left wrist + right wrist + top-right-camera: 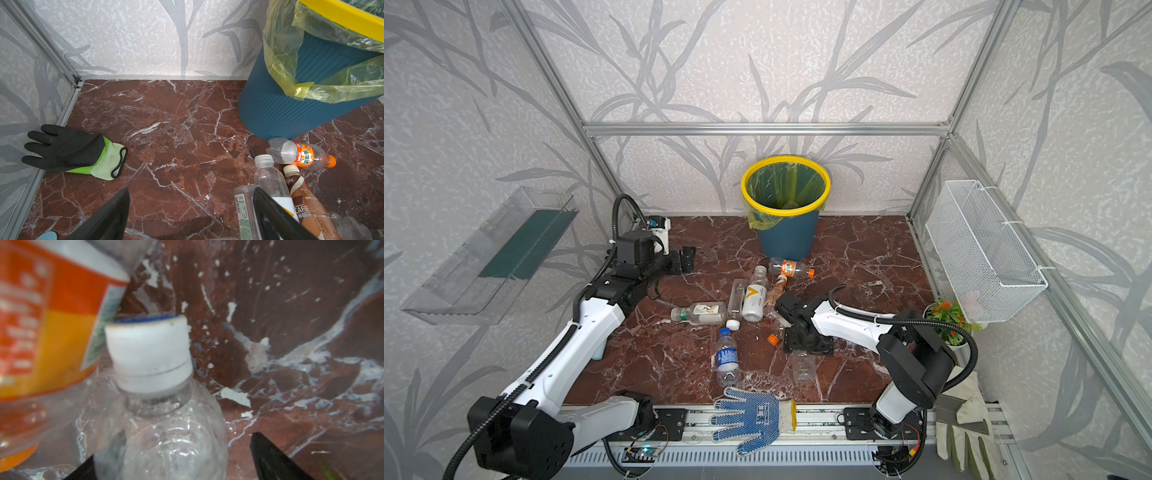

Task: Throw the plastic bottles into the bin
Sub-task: 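Withdraw the left arm while the right gripper grasps the blue-and-white-capped bottle, then lift the blue-and-white-capped bottle with the right gripper and drop it into the bin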

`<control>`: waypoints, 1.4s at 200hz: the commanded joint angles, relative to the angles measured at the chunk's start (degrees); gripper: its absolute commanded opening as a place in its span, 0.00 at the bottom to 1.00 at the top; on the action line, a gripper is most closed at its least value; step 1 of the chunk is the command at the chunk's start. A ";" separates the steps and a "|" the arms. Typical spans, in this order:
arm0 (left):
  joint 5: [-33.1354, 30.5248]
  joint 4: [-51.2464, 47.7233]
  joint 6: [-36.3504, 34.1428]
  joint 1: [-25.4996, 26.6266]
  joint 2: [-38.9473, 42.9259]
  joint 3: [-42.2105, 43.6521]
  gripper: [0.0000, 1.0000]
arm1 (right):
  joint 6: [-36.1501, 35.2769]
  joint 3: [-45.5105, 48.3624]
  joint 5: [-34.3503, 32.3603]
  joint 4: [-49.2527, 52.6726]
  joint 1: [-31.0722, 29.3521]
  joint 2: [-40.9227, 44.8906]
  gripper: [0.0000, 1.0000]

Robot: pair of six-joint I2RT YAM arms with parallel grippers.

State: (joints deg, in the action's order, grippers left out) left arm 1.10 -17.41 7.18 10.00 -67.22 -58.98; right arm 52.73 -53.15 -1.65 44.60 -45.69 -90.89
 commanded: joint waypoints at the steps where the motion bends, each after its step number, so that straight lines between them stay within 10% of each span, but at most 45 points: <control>1: -0.77 0.63 -0.32 -0.24 -0.45 0.36 0.92 | -2.39 1.15 -1.94 0.93 1.11 2.47 0.92; 194: 0.78 0.95 0.17 -0.24 -1.42 0.62 0.88 | -14.18 0.51 -8.92 -2.97 11.24 15.29 0.59; 280: 5.46 4.87 0.31 -0.16 0.65 3.03 0.87 | -36.73 0.01 -21.93 -38.82 13.53 34.30 0.60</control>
State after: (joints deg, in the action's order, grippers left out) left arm 4.34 -15.11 7.35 10.00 -68.36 -56.93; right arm 25.19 -51.16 -18.81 20.03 -32.58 -59.72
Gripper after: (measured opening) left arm 0.872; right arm 0.602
